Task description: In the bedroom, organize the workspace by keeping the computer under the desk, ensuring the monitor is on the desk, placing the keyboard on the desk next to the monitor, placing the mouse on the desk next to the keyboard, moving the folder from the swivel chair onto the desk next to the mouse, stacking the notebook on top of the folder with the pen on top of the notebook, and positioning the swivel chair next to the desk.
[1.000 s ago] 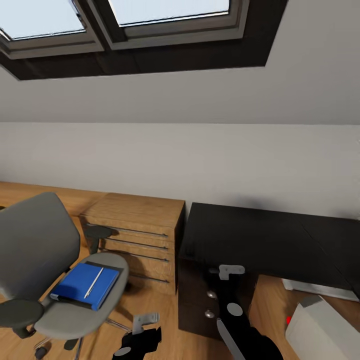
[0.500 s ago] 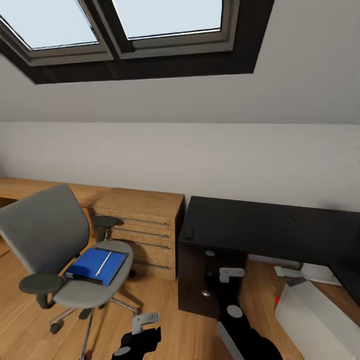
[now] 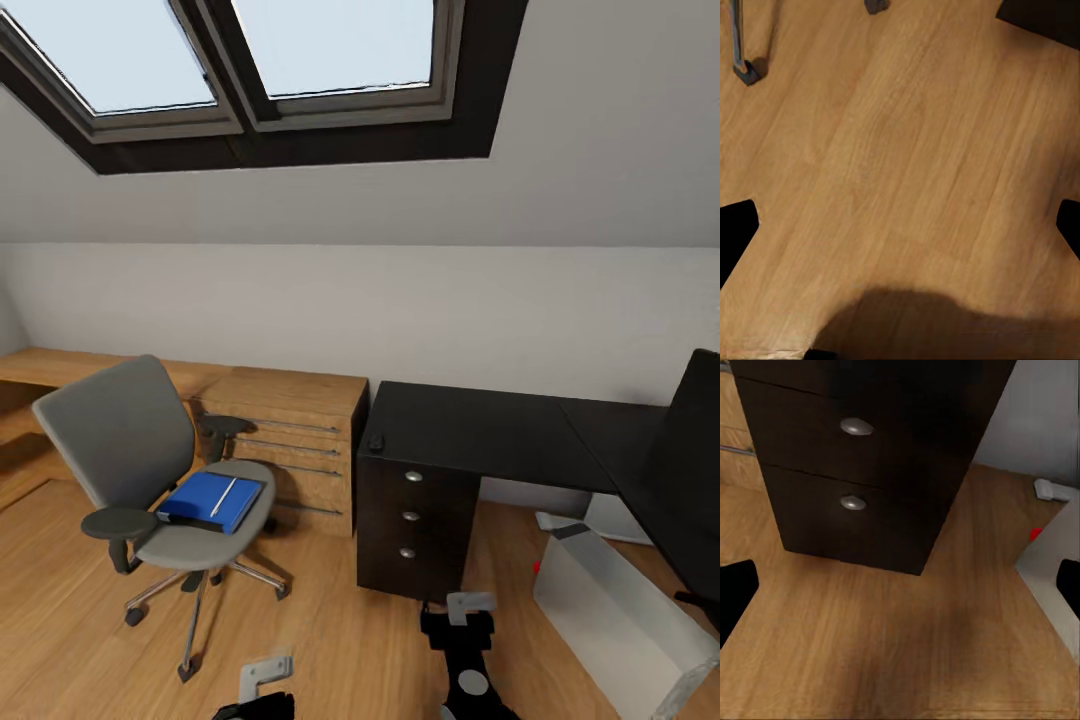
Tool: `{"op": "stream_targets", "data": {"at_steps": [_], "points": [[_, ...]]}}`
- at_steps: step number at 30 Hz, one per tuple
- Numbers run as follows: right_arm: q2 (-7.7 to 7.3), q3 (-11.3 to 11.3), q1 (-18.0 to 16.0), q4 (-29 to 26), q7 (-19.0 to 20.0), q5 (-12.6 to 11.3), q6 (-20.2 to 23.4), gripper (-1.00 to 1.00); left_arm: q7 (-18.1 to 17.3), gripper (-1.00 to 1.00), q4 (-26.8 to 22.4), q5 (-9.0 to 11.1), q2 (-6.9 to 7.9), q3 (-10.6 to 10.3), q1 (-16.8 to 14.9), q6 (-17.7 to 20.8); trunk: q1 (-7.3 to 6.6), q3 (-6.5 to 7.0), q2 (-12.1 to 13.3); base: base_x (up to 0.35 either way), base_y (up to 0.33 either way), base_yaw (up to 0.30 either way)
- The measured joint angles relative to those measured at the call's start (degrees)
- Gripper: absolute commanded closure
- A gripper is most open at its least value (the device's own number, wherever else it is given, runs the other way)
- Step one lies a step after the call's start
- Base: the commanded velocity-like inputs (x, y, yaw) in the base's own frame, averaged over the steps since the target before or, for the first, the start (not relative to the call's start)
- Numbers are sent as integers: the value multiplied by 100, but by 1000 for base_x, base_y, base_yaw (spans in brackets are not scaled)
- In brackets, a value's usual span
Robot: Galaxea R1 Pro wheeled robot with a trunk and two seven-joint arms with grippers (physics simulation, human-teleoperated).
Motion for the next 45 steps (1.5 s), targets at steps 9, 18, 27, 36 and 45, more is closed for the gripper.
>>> {"op": "stream_targets", "data": {"at_steps": [9, 18, 27, 36, 45], "points": [[88, 303, 1, 1972, -9, 97, -1275, -100, 1, -100, 438, 10, 20, 43, 0, -34, -3, 0, 0, -184, 0, 0], [182, 325, -2, 3715, 134, 99, -2708, -100, -22, -100, 1842, 40, 2, 62, 0, -1264, -91, 71, 158, -16, 0, 0], [187, 303, -3, 4338, 898, -32, -3253, -100, 3, -100, 2633, 1, -34, 33, -1, -2647, -289, 233, 520, -1, 0, 0], [220, 314, -1, 4406, 1059, -113, -3319, -100, -18, -100, 3036, 1, -74, 29, -2, -2969, -311, 252, 561, 0, 0, 0], [406, 306, 6, 4436, 1084, -128, -3307, -100, -532, -100, 3514, -29, -302, 18, -2, -3003, -308, 252, 561, -218, 0, 0]]}}
